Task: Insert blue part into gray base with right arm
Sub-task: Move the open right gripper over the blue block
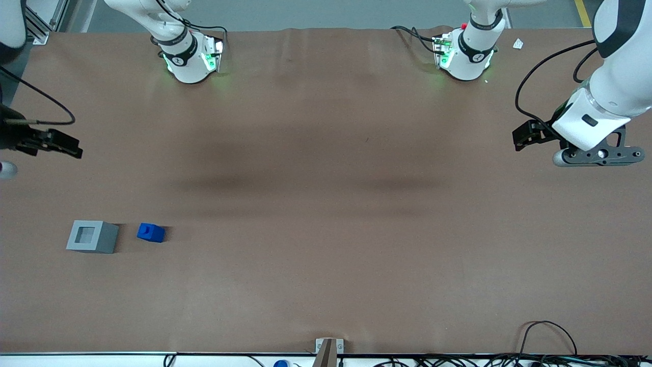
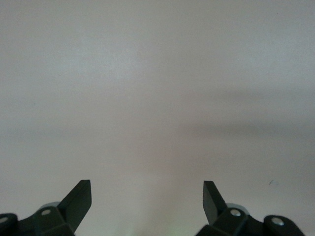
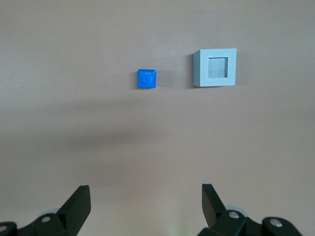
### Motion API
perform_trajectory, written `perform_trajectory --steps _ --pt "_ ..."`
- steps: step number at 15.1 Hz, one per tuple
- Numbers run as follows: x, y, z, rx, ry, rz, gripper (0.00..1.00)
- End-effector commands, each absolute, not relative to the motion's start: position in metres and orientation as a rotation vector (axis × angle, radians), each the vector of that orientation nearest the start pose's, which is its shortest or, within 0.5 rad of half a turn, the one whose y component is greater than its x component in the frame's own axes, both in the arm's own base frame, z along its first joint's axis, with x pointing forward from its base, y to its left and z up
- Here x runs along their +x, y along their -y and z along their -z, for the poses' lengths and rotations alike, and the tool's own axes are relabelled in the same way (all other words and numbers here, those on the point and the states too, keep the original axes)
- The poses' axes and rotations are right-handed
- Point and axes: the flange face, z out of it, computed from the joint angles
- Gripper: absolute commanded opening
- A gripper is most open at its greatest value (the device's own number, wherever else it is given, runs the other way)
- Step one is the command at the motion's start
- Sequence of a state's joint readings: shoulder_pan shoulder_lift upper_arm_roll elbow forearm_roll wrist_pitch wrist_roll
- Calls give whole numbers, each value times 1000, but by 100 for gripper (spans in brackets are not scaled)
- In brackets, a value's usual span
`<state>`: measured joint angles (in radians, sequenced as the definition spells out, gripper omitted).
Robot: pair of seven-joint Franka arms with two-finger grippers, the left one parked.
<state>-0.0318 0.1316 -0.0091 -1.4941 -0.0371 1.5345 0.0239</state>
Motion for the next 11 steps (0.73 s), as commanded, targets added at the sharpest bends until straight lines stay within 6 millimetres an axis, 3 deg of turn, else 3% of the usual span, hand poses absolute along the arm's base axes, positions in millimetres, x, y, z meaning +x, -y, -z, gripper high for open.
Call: perform_trajectory --steps 1,6,11 --pt "597 27 -554 -3161 -99 -129 100" --pt "619 36 -500 -3093 -148 -122 100" --pt "632 41 -427 -3103 -156 -25 100"
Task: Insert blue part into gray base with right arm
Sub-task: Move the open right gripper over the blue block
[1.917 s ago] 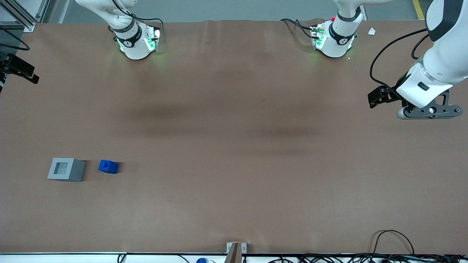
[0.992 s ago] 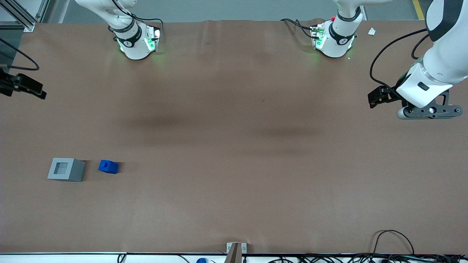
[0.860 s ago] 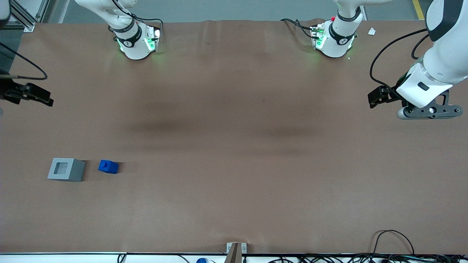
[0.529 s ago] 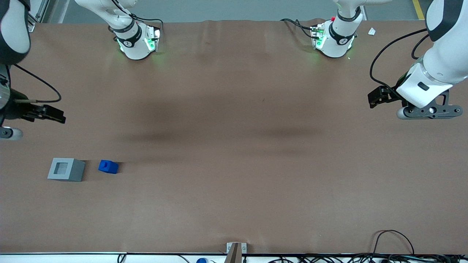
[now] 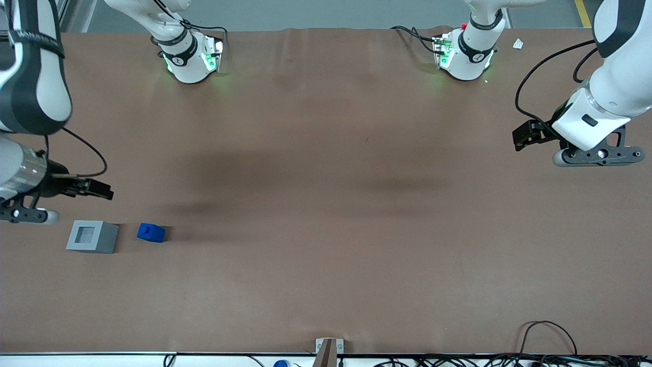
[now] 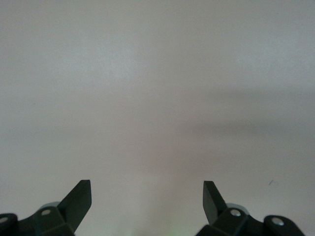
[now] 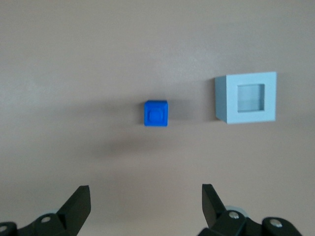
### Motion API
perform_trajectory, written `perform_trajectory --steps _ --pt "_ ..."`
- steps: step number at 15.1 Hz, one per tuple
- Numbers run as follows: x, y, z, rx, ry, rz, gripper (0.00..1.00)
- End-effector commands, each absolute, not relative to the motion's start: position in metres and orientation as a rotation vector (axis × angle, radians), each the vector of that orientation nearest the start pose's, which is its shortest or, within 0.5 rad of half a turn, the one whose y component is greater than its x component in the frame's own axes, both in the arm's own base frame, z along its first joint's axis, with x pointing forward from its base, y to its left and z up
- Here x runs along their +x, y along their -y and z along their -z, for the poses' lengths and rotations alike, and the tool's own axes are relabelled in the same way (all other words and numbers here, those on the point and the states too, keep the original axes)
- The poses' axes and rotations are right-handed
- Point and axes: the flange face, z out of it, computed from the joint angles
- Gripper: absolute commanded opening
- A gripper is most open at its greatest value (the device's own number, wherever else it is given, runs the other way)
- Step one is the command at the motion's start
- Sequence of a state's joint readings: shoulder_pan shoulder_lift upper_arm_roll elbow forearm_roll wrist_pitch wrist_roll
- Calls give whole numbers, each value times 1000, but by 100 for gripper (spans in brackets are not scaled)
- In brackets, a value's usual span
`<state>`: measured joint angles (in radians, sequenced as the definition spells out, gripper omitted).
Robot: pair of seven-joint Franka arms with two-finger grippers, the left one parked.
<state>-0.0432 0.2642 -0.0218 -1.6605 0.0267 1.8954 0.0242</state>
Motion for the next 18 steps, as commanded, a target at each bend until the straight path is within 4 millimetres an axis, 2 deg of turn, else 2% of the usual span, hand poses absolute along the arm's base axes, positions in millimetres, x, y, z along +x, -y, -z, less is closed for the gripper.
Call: perform_trajectory --steps 1,3,6,11,13,14,18 --pt "637 43 -413 -3104 -160 -18 100" --pt "646 44 -385 -3113 -155 -18 100" --pt "654 50 -356 -3115 -169 -4 100" --pt "661 54 -287 -3117 -178 -56 100" --pt "662 54 -275 -3117 -181 -66 100" --pt "661 57 -259 -3113 -198 -101 100" --pt "659 49 -241 -3104 -198 -137 100"
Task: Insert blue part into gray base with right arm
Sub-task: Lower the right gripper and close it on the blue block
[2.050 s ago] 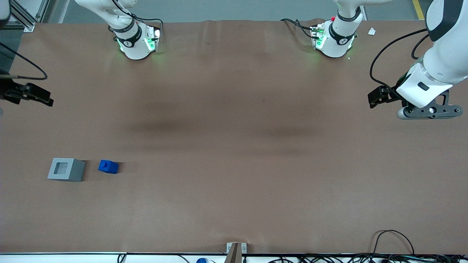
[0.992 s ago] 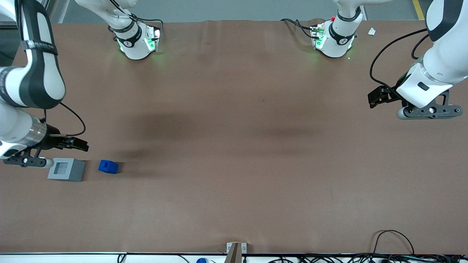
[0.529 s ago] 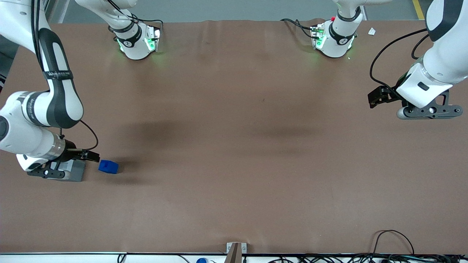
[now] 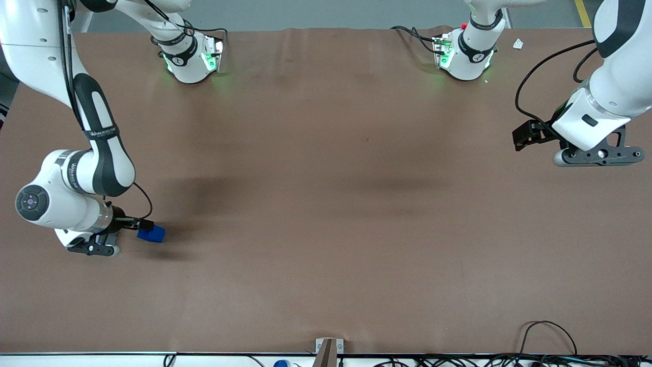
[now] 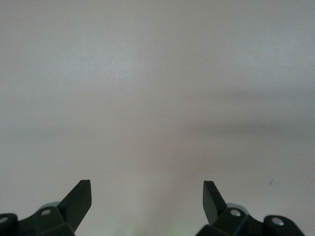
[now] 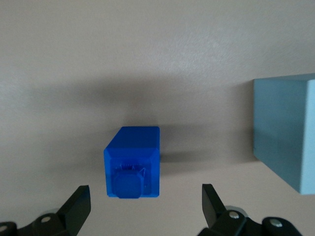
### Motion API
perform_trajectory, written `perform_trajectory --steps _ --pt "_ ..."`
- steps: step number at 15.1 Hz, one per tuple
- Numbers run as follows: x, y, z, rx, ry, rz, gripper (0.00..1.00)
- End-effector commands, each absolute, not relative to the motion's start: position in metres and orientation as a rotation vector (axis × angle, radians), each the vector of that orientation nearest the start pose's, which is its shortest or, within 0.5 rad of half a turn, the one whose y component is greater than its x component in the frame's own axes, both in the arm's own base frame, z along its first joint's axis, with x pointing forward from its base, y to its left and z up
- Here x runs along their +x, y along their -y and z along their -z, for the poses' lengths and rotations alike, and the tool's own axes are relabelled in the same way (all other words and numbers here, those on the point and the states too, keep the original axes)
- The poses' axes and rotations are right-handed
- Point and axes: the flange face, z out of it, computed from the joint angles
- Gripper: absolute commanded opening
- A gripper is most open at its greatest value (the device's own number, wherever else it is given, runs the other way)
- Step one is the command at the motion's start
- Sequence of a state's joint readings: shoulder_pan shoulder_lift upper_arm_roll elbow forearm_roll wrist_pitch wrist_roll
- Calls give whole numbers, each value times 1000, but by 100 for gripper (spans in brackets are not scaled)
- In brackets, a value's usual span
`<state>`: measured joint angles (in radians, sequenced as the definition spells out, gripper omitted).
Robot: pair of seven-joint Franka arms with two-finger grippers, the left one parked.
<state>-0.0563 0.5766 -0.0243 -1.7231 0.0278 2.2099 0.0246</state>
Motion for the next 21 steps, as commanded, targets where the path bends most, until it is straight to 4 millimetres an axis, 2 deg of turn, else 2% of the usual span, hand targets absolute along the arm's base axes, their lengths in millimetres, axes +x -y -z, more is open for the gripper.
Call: perform_trajectory --steps 1,8,12,21 --pt "659 47 -238 -3104 -196 -144 100" --pt "664 34 -234 -3109 -170 -100 99" --pt "666 32 -236 -3107 -208 -93 82" --pt "666 32 -236 -3109 -209 -93 64"
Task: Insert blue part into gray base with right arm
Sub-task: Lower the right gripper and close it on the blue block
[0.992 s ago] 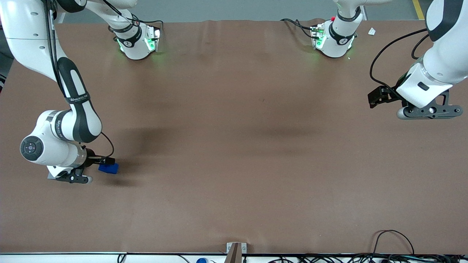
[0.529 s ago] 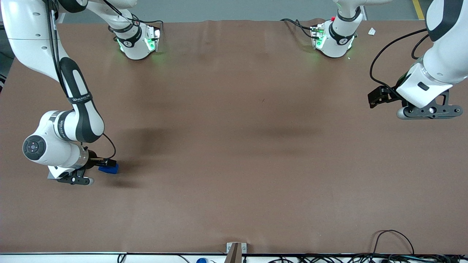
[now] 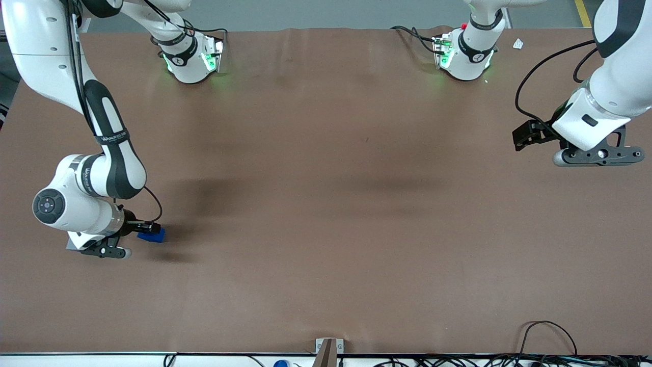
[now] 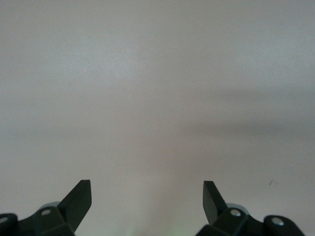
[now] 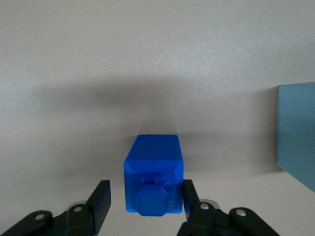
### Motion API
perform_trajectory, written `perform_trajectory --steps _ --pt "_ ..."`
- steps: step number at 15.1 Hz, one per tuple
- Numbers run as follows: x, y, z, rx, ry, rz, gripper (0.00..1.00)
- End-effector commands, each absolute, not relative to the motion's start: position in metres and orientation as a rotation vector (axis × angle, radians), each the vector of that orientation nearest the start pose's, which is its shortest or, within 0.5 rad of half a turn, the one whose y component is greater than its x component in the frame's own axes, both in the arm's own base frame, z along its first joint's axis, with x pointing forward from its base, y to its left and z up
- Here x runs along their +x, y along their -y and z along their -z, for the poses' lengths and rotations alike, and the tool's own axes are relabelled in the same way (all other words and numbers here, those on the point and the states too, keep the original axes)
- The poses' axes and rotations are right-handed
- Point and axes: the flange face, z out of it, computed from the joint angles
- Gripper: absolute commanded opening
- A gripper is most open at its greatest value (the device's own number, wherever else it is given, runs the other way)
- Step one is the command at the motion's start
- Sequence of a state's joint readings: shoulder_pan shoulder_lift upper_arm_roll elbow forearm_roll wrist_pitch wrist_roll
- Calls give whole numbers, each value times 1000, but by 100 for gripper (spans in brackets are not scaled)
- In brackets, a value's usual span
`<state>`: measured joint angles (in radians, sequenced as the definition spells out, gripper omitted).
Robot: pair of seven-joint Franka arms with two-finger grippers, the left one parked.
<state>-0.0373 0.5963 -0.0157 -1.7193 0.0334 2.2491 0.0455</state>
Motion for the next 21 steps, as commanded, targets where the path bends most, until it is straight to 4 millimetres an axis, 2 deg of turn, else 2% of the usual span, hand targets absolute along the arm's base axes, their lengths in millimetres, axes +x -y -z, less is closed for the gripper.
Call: perform_trajectory --steps 1,7,9,12,14,17,21 --pt "666 34 -236 -3110 -212 -93 63" --pt "666 37 -236 -3115 -209 -91 52" --pt "667 37 -237 -3115 -209 -88 44" --pt "667 36 -237 -3117 -201 -91 17" --pt "669 38 -241 -3119 -184 -88 5" --pt "677 42 -256 -3121 -172 -69 1" --pt "683 67 -299 -3106 -144 -171 1"
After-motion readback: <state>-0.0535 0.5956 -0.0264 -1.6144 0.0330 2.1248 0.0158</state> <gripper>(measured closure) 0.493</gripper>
